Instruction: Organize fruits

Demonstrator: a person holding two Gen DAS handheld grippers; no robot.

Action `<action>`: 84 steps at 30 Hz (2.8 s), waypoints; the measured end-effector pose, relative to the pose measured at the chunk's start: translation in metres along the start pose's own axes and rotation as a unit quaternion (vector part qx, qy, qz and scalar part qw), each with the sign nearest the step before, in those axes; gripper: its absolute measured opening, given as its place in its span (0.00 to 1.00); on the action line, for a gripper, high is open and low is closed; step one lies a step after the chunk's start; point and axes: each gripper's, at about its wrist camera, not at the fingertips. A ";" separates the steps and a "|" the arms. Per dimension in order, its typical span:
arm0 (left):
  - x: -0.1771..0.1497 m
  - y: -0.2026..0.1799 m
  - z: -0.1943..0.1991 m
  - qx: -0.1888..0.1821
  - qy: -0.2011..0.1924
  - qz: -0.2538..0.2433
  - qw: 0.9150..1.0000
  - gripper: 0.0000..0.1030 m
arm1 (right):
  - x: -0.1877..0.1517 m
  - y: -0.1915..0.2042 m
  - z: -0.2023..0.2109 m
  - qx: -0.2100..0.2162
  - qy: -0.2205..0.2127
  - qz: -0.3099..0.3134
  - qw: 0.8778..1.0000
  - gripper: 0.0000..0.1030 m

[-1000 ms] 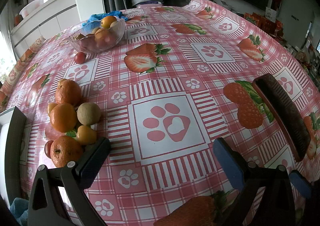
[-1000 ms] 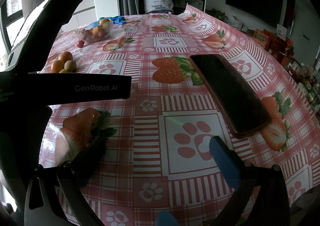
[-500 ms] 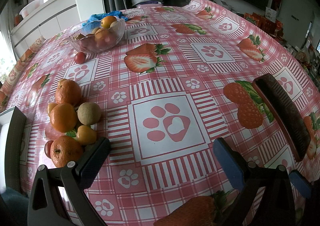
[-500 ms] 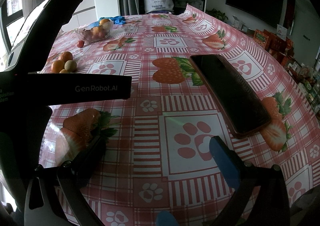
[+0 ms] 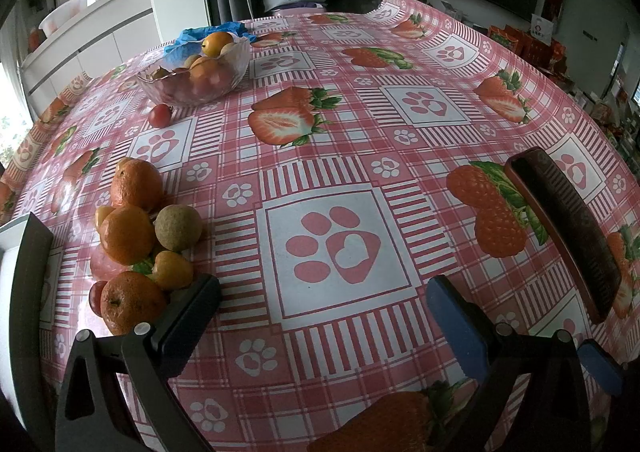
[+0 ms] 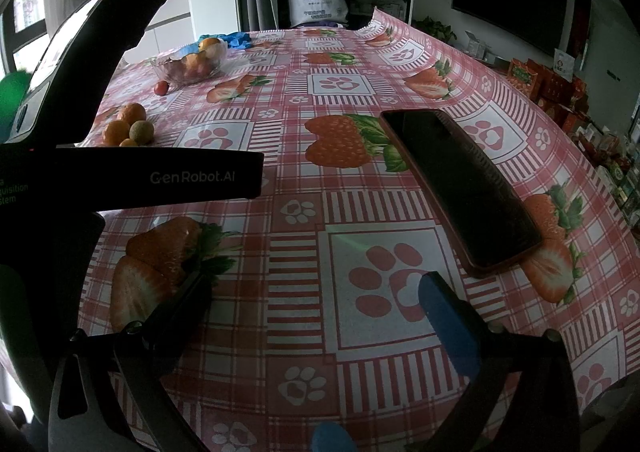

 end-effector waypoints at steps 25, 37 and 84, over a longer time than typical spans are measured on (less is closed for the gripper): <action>0.000 0.001 0.001 -0.001 0.000 0.000 1.000 1.00 | 0.000 0.000 -0.001 -0.001 -0.002 0.000 1.000 1.00; 0.000 0.001 0.001 -0.001 0.000 0.000 1.000 1.00 | 0.000 0.000 0.000 -0.001 -0.002 -0.001 1.000 1.00; -0.026 0.105 0.038 0.095 -0.001 0.013 0.995 1.00 | -0.001 0.000 0.000 0.000 -0.002 0.000 1.000 1.00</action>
Point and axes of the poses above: each gripper's, at about its wrist camera, not at the fingertips, and z roughly against the way its jaws point, y to its left, x to its top, and after that the axes turned 12 degrees about -y, right-handed
